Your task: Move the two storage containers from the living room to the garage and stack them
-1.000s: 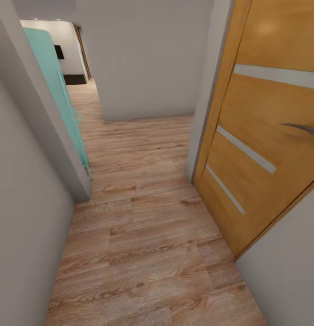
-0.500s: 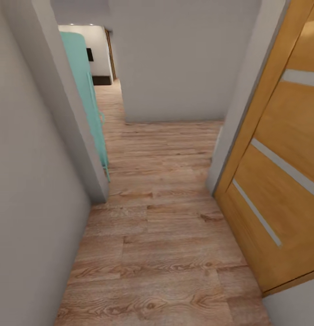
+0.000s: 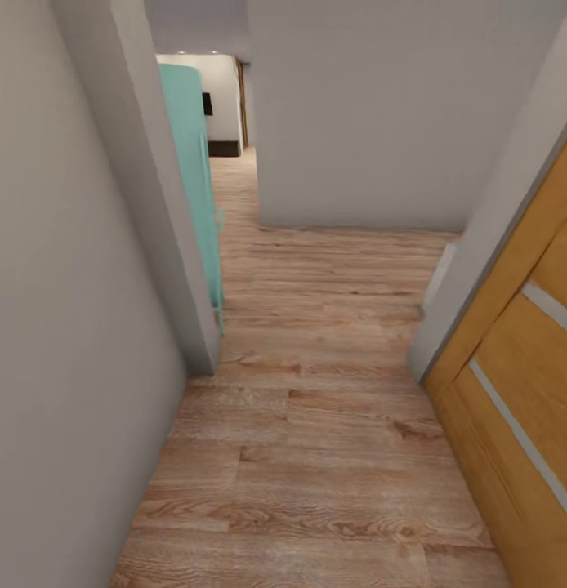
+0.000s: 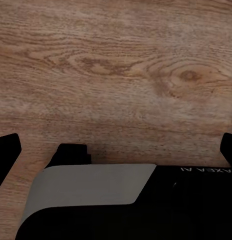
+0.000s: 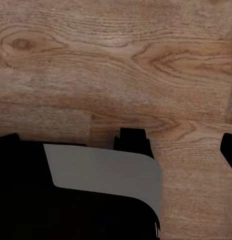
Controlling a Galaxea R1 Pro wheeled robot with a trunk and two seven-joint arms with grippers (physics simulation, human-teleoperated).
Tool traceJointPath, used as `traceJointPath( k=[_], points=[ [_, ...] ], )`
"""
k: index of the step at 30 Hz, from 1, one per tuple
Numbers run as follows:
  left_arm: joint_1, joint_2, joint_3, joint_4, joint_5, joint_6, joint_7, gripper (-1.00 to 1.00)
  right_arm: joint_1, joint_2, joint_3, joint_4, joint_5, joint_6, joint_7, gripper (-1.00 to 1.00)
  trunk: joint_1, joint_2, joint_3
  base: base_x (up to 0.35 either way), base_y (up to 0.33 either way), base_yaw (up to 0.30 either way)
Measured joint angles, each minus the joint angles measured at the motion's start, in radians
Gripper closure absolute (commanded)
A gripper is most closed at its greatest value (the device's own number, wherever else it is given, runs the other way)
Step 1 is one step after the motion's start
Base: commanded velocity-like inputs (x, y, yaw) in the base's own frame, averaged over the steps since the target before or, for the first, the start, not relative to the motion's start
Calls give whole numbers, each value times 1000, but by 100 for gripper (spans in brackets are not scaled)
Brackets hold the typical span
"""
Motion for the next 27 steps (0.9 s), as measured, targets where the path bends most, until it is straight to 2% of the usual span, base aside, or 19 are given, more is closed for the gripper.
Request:
traceJointPath(
  k=[10,15,27],
  points=[
    [0,0,0,0,0,0,0,-100,0,-1,-1,0,0,0,0,-100,0,0,10,290,-168,207],
    [0,0,0,0,0,0,0,-100,0,-2,-2,0,0,0,0,-100,0,0,12,287,-120,42],
    [0,0,0,0,-1,0,0,-100,0,-2,-3,0,1,0,1,-100,0,0,20,287,-15,4]
  ],
)
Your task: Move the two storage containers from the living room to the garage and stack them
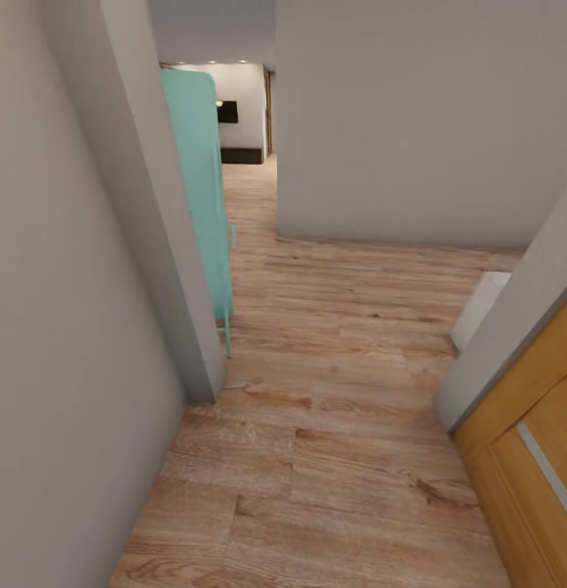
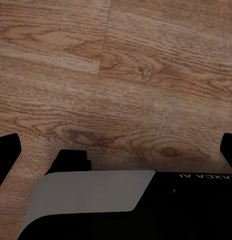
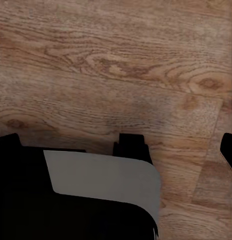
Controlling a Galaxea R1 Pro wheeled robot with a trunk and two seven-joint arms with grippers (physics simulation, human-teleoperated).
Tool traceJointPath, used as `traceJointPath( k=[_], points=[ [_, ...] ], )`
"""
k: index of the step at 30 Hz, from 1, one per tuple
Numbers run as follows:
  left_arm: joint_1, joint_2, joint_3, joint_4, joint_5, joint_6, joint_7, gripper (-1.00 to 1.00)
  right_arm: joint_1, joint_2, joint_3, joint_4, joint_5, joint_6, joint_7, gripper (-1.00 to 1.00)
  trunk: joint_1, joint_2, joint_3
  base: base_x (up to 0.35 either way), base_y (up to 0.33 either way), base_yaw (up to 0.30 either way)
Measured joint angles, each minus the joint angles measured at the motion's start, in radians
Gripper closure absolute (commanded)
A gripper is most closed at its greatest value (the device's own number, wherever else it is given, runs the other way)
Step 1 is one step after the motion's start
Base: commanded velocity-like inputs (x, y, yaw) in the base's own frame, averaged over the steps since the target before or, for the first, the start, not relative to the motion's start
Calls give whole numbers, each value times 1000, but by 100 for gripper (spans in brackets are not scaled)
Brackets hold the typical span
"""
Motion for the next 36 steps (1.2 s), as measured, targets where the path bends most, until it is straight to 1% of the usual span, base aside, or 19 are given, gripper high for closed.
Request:
traceJointPath(
  k=[4,6,7,8,9,10,12,34,36],
  points=[
    [0,0,-1,0,-2,0,0,-100,0,-4,0,0,1,-1,1,-100,0,0,3,288,-1,0],
    [0,-1,-2,0,-3,0,0,-100,1,-9,-1,0,0,-13,1,-100,0,0,3,289,0,0],
    [0,-1,-2,0,-4,0,0,-100,1,-10,-1,0,0,-20,1,-100,0,0,3,0,0,0],
    [-6,5,-8,-6,2,-6,-2,-100,-4,-14,4,-6,4,-21,7,-100,6,0,3,0,0,0],
    [-12,10,-13,-11,1,-11,-2,-100,-10,-14,9,-11,4,-21,13,-100,5,0,3,0,0,0],
    [-17,10,-17,-13,0,-11,-3,-100,-16,-14,15,-17,4,-21,19,-100,0,0,3,0,0,0],
    [-25,10,-17,-13,0,-11,-3,-100,-27,-14,15,-28,4,-21,23,-100,1,0,3,0,0,0],
    [-25,10,-17,-13,-1,-11,-3,-100,-28,-14,15,-30,4,-21,23,-100,0,0,3,6,-3,-3],
    [-20,16,-20,-11,-7,-12,-2,-100,-29,-4,14,-19,3,-27,19,-100,0,0,3,200,-103,-72]
  ],
)
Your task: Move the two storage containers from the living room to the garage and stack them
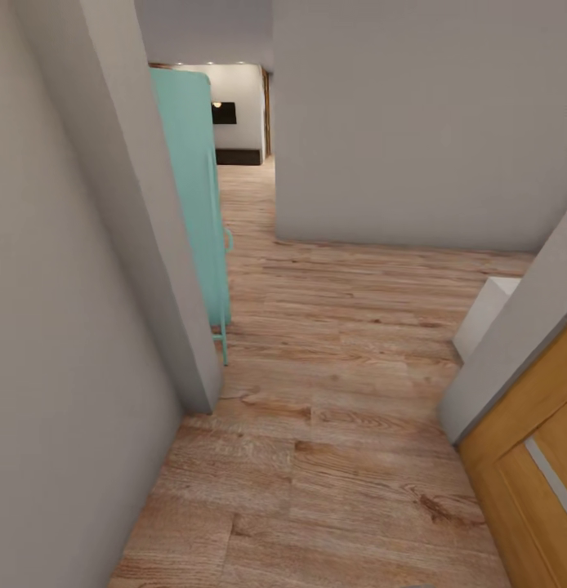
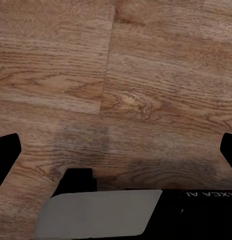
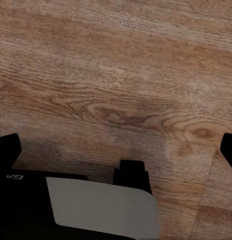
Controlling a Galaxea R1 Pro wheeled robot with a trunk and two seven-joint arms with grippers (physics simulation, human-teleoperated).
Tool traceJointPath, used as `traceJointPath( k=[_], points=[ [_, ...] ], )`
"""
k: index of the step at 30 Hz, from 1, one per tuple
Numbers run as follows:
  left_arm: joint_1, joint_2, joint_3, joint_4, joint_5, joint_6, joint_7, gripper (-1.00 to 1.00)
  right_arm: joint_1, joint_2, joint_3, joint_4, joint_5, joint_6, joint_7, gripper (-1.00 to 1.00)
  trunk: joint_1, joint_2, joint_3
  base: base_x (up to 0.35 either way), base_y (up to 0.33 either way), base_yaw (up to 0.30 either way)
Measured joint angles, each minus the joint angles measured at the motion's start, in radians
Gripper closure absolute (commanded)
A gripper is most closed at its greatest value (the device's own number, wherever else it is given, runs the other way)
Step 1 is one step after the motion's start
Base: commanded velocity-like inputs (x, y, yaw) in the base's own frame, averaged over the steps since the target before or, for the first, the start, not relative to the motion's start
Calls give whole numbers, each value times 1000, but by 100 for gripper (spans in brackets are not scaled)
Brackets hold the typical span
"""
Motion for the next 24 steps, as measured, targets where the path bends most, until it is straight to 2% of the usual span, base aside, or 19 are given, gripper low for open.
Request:
traceJointPath(
  k=[13,24],
  points=[
    [3,4,-2,2,-4,-2,0,-100,0,7,-1,21,-1,-5,-3,-100,0,0,-1,319,-28,-13],
    [3,4,-3,2,-4,-2,-1,-100,0,7,-1,21,-3,-5,-3,-100,0,0,-1,328,-108,0]
  ],
)
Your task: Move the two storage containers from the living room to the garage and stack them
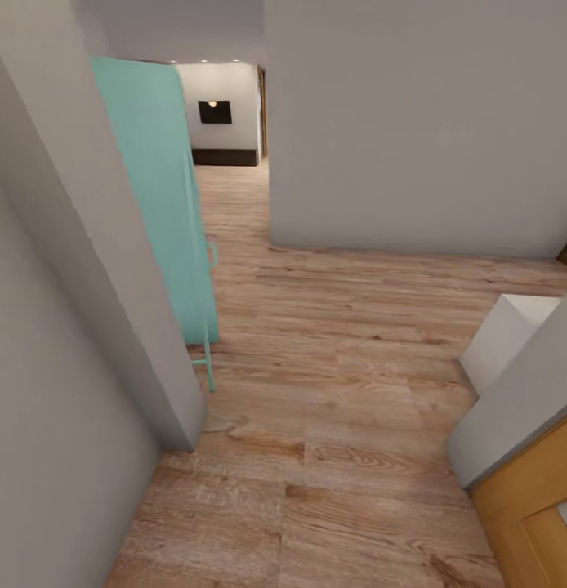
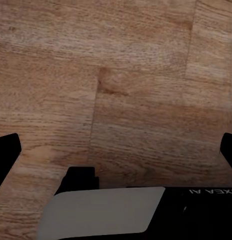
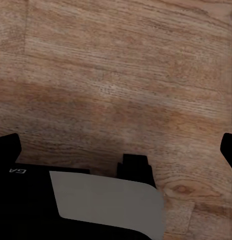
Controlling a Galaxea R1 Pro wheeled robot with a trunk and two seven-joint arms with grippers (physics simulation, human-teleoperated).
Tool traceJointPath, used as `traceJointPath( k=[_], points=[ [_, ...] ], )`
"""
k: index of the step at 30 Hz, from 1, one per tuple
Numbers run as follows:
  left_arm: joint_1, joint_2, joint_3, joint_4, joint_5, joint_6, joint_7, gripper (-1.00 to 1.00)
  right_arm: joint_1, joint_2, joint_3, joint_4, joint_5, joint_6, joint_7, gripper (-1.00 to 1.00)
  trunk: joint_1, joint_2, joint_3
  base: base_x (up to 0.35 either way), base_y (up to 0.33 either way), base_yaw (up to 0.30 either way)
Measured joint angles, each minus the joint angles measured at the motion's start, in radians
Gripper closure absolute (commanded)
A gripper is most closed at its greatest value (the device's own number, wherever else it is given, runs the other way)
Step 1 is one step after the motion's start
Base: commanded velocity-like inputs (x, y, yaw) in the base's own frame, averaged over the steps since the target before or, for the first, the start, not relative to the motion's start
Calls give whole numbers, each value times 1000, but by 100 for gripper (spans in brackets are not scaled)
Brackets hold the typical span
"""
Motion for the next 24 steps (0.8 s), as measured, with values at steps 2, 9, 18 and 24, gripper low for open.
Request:
traceJointPath(
  k=[2,9,18,24],
  points=[
    [0,0,0,0,0,0,0,-100,0,0,0,0,0,0,0,-100,0,0,0,339,-112,0],
    [0,0,0,0,0,0,0,-100,1,0,0,0,-2,0,0,-100,0,0,0,325,-168,-95],
    [0,0,0,0,0,0,0,-100,0,0,0,0,-2,0,1,-100,0,0,0,325,-104,-54],
    [0,0,0,0,0,-1,0,-100,0,1,0,1,-4,-1,0,-100,0,0,0,343,-16,-5]
  ],
)
